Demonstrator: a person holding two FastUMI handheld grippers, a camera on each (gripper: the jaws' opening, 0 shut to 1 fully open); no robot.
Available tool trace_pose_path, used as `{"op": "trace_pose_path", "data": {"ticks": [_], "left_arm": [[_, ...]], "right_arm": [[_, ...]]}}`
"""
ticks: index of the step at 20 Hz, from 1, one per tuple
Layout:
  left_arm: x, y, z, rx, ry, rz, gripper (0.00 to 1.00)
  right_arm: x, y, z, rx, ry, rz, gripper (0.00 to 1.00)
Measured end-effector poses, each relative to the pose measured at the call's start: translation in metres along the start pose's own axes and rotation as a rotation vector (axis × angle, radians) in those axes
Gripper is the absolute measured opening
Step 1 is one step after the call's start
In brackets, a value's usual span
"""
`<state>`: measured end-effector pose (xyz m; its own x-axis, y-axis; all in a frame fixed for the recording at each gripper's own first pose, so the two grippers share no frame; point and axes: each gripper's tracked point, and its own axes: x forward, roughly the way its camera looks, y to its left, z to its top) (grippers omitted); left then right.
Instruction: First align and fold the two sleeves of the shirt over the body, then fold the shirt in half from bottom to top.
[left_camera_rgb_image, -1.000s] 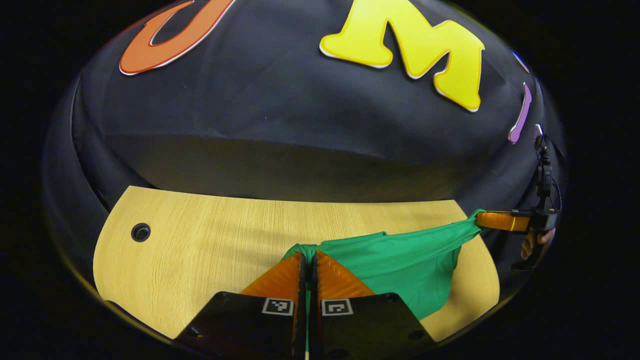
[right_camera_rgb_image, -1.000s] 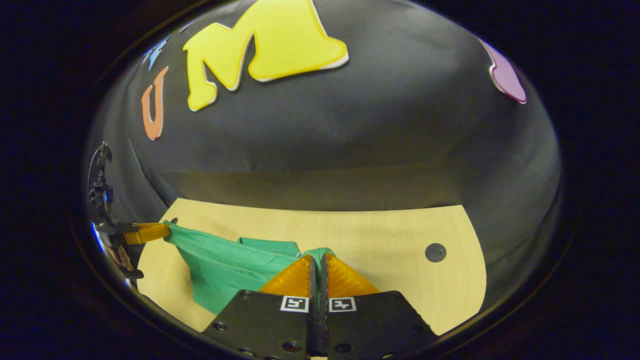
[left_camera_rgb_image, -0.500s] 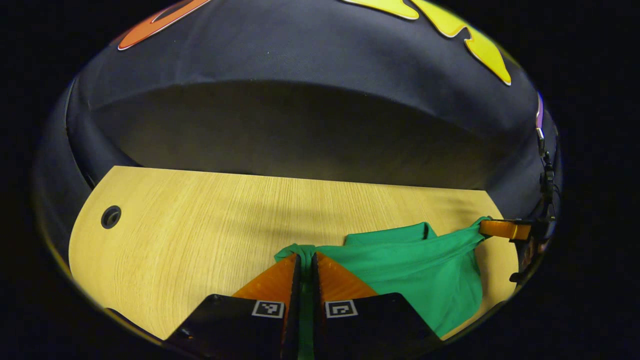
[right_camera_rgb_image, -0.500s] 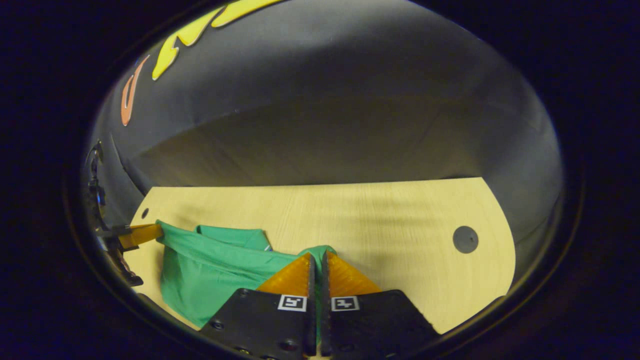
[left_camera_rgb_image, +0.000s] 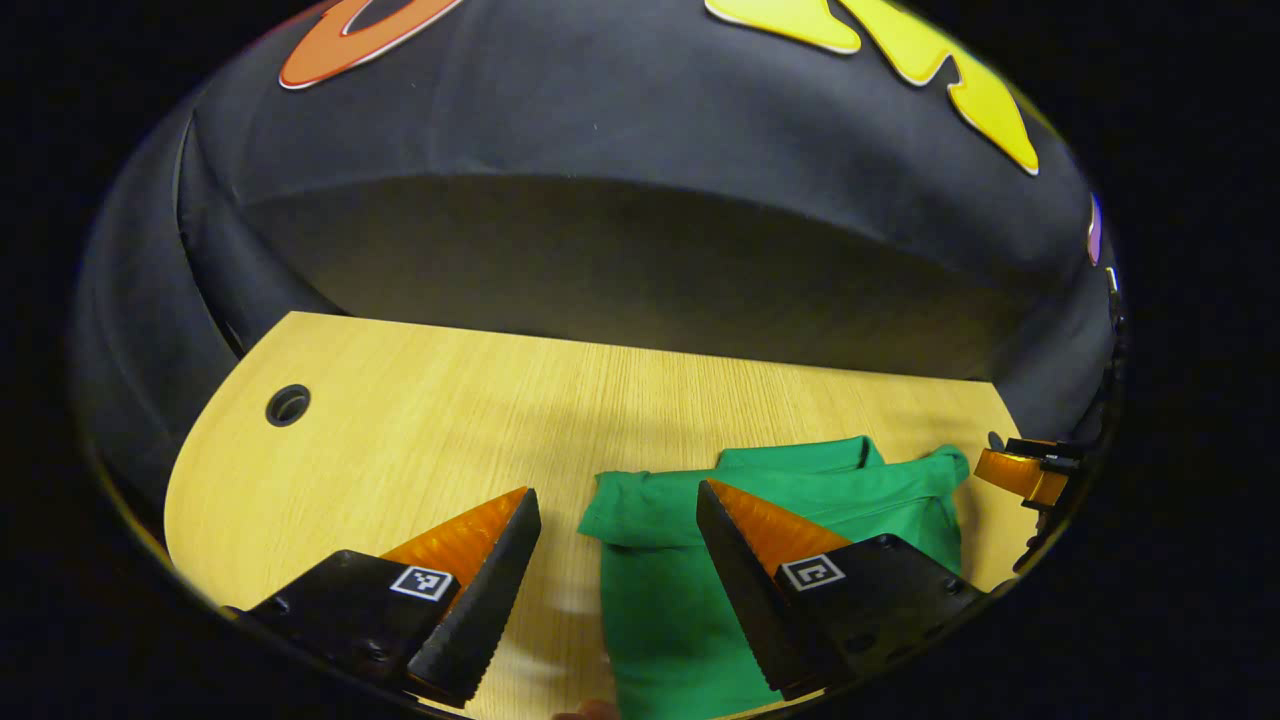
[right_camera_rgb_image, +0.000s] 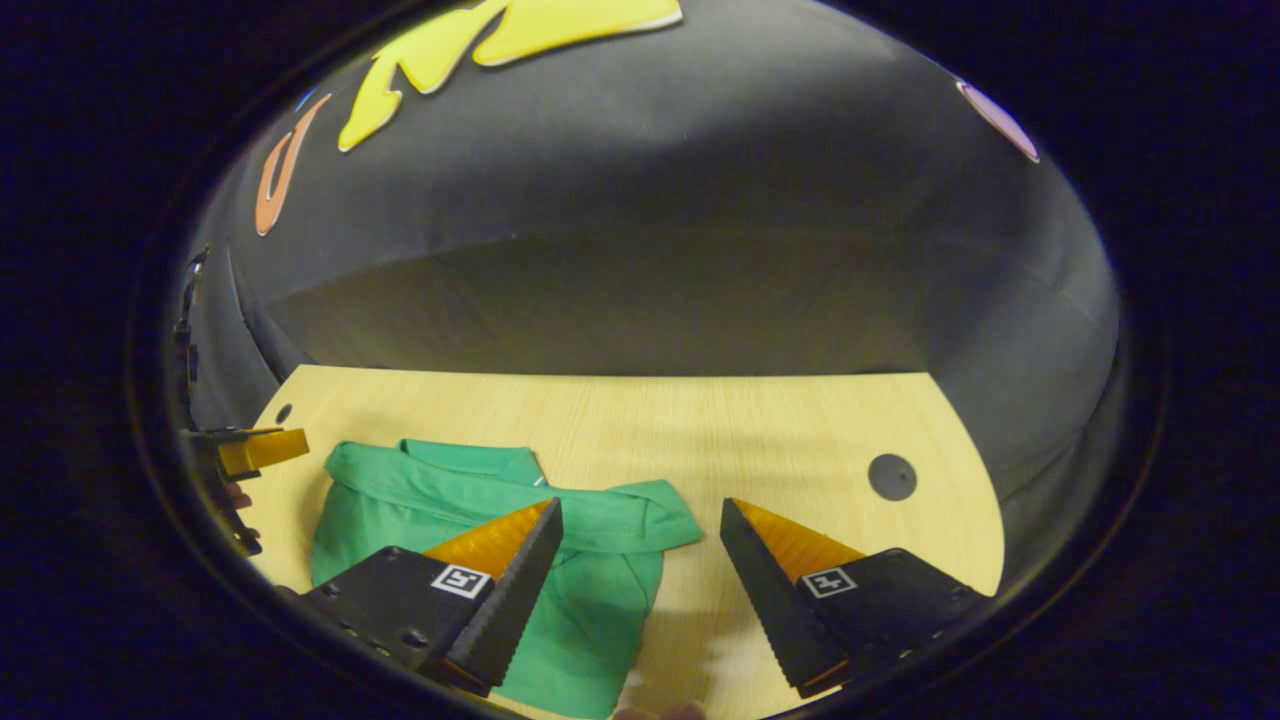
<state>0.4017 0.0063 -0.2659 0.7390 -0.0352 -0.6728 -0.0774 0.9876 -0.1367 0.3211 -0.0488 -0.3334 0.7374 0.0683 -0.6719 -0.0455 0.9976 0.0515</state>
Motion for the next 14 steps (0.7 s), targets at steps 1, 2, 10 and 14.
{"op": "trace_pose_path", "data": {"ticks": [1,2,10,14], "left_arm": [[-0.012,0.003,0.011,0.002,-0.035,0.015,1.00],[-0.029,0.005,0.025,0.003,-0.074,0.023,1.00],[-0.145,-0.043,0.098,0.066,-0.417,0.012,1.00],[-0.164,-0.058,0.100,0.157,-0.580,0.029,1.00]], "right_arm": [[-0.013,0.003,0.009,-0.005,-0.023,-0.001,0.96],[-0.028,0.007,0.017,-0.008,-0.052,-0.001,0.96],[-0.214,0.043,0.106,-0.059,-0.381,-0.014,0.99],[-0.321,0.062,0.123,-0.094,-0.553,-0.023,0.96]]}}
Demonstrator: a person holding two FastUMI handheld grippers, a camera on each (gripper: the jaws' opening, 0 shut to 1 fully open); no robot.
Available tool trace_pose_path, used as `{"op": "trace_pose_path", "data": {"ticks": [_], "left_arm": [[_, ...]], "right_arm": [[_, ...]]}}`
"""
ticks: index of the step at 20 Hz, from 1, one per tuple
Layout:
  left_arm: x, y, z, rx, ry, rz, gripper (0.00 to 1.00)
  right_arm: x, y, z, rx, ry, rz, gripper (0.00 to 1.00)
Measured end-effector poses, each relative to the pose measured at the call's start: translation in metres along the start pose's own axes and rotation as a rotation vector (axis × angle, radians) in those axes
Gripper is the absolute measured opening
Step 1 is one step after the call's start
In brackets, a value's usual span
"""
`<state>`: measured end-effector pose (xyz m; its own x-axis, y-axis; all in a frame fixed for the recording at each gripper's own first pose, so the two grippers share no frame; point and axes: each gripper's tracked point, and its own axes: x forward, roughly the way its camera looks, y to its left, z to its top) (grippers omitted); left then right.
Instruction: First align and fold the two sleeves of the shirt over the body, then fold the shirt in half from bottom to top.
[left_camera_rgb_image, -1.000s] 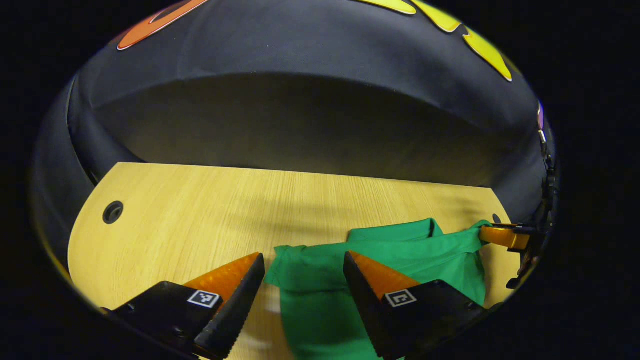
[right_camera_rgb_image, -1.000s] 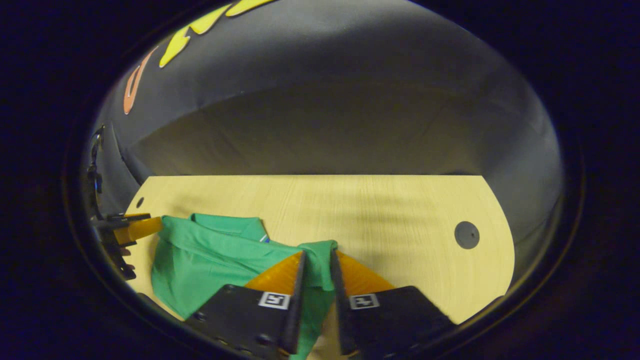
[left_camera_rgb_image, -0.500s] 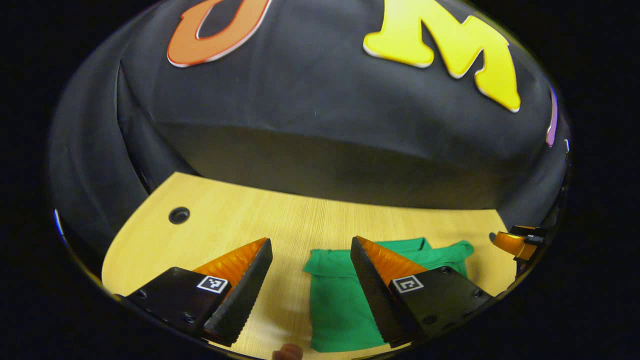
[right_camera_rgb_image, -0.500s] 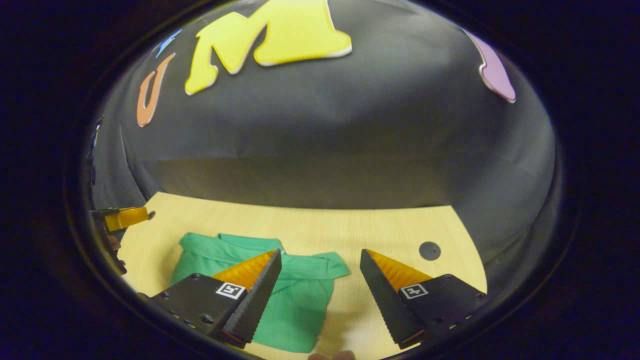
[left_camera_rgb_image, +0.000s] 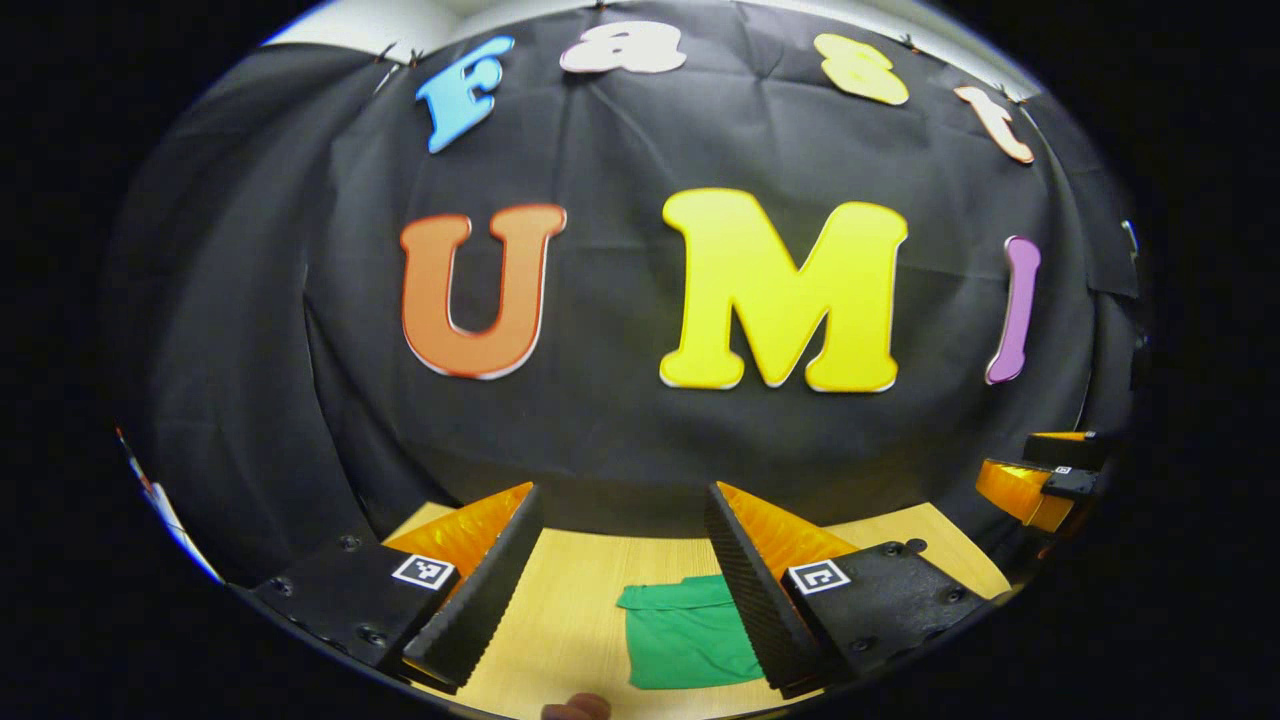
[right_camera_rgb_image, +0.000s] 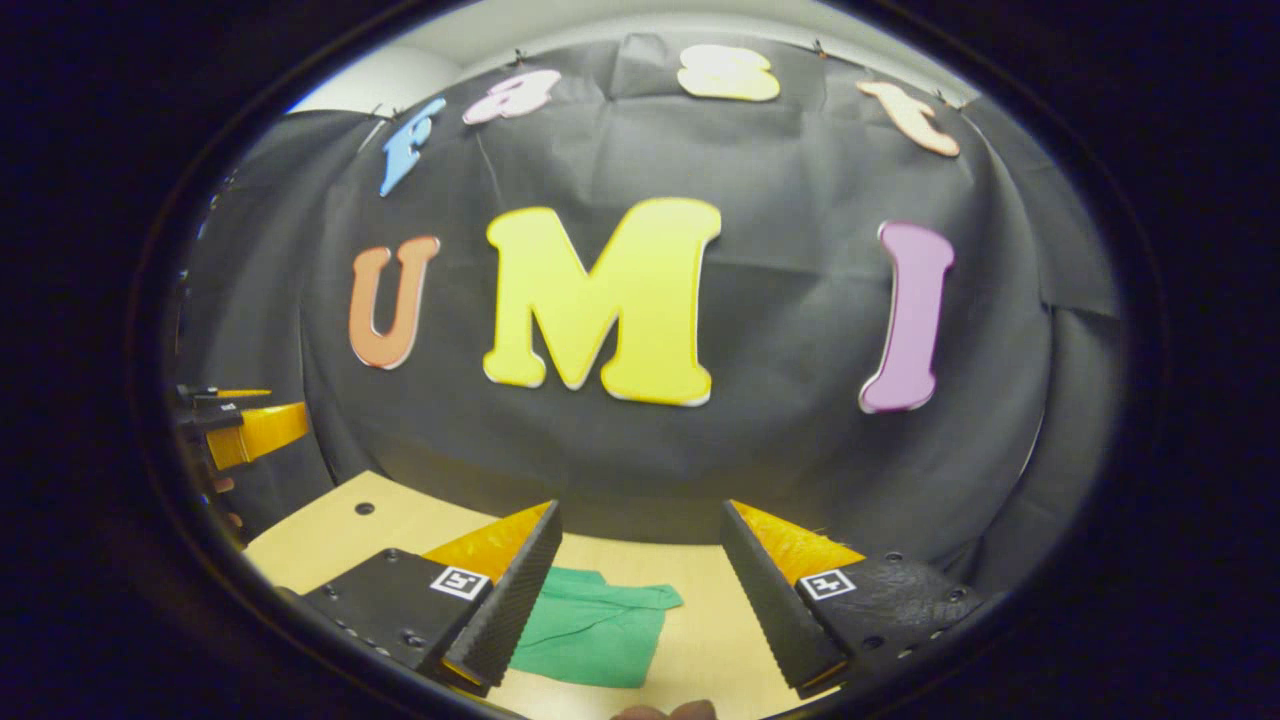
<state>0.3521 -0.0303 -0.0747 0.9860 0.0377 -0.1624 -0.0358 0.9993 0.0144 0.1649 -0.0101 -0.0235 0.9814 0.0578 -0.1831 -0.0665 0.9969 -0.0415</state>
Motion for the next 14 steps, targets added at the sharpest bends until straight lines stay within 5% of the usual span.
{"op": "trace_pose_path", "data": {"ticks": [6,9,14], "left_arm": [[-0.013,-0.007,0.019,-0.046,-0.053,-0.050,1.00],[-0.010,-0.010,0.023,-0.113,-0.047,-0.059,1.00],[-0.014,-0.006,0.022,-0.067,-0.062,-0.049,1.00]], "right_arm": [[-0.107,0.017,0.031,0.066,-0.094,0.005,0.97],[-0.142,0.019,0.013,0.111,-0.085,-0.011,0.96],[-0.171,0.017,-0.012,0.079,-0.057,-0.038,0.96]]}}
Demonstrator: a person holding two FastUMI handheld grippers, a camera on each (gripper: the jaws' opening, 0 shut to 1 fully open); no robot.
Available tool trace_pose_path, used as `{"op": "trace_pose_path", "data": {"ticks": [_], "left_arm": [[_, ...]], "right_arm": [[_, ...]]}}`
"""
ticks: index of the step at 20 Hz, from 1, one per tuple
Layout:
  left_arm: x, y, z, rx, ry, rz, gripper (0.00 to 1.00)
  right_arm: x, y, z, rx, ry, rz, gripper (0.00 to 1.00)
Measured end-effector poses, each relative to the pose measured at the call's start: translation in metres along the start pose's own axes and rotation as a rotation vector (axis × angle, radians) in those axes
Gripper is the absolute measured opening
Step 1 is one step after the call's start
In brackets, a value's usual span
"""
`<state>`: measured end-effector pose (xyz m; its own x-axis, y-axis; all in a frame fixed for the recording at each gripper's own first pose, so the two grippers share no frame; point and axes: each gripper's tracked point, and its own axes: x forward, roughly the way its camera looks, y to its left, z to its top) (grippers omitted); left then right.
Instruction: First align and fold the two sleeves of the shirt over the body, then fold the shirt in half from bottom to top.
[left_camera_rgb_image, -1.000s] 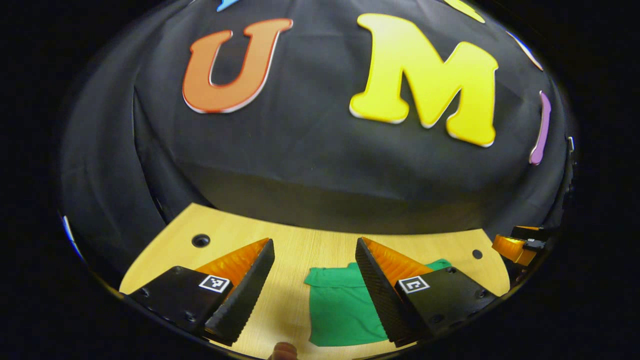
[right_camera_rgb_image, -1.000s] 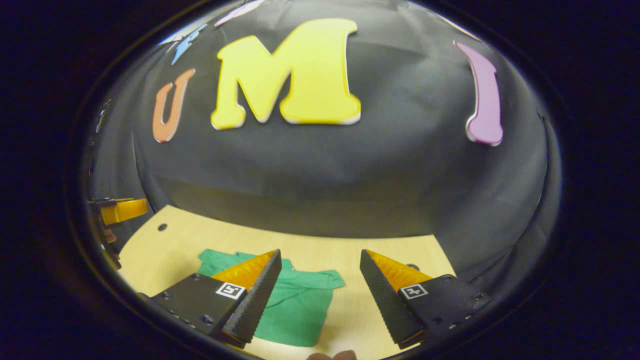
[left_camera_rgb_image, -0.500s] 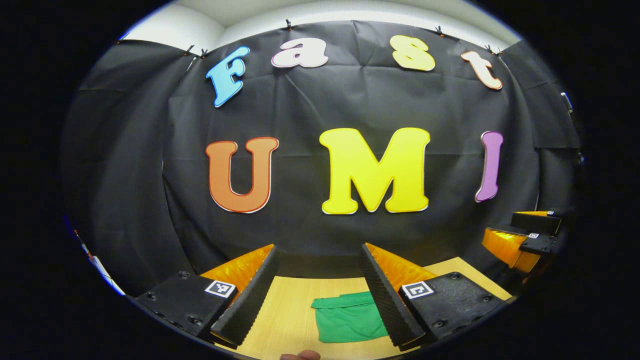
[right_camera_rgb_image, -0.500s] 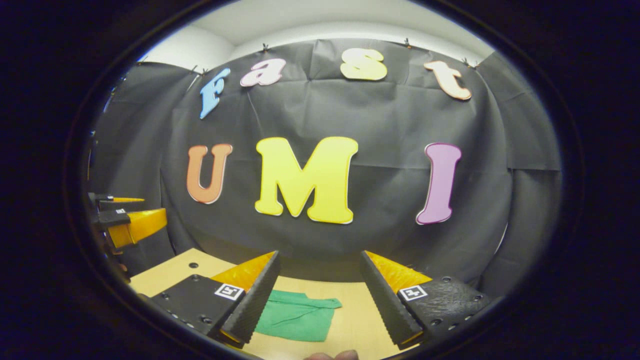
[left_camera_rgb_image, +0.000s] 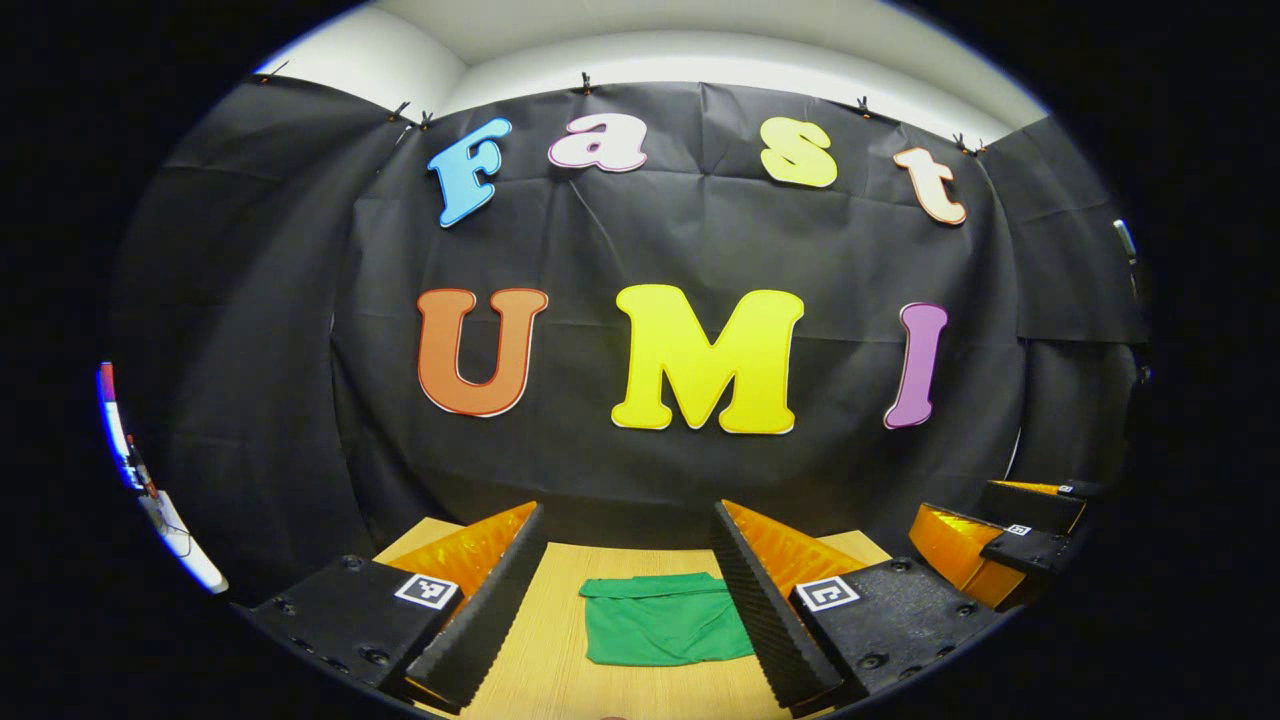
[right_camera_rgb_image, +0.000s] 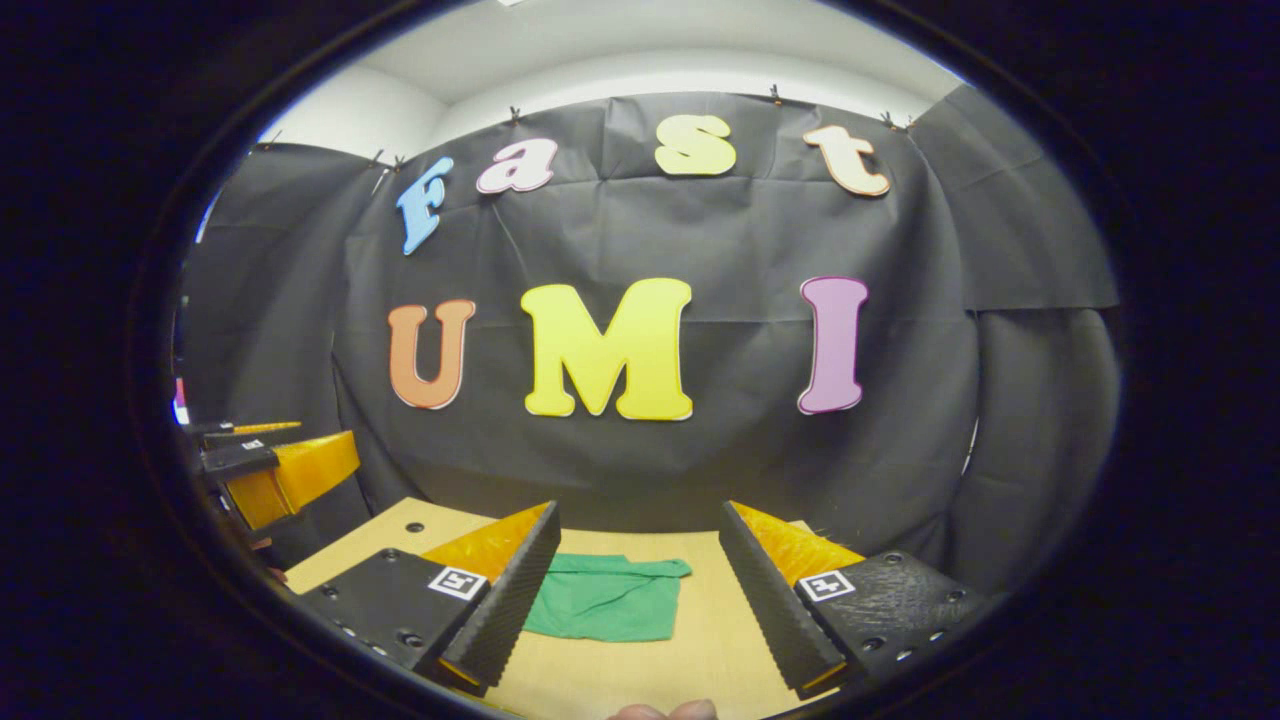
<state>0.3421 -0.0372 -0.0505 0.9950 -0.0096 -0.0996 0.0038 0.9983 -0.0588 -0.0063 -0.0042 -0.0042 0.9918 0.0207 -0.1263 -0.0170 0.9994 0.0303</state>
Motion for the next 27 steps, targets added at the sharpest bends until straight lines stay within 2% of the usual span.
{"op": "trace_pose_path", "data": {"ticks": [13,21,22,23,27], "left_arm": [[-0.003,-0.003,0.006,0.030,-0.017,-0.012,1.00],[-0.002,0.002,0.009,0.048,-0.026,0.002,1.00],[-0.002,0.002,0.009,0.047,-0.026,-0.002,0.97],[-0.002,0.000,0.008,0.044,-0.025,-0.006,1.00],[0.000,0.000,0.008,0.050,-0.025,-0.013,1.00]], "right_arm": [[-0.004,0.002,0.018,-0.032,-0.058,0.009,0.96],[-0.004,-0.003,0.026,-0.042,-0.072,-0.027,0.96],[-0.004,-0.005,0.024,-0.046,-0.068,-0.034,0.97],[-0.005,-0.005,0.022,-0.044,-0.062,-0.038,0.96],[-0.003,-0.003,0.024,-0.040,-0.058,-0.028,0.97]]}}
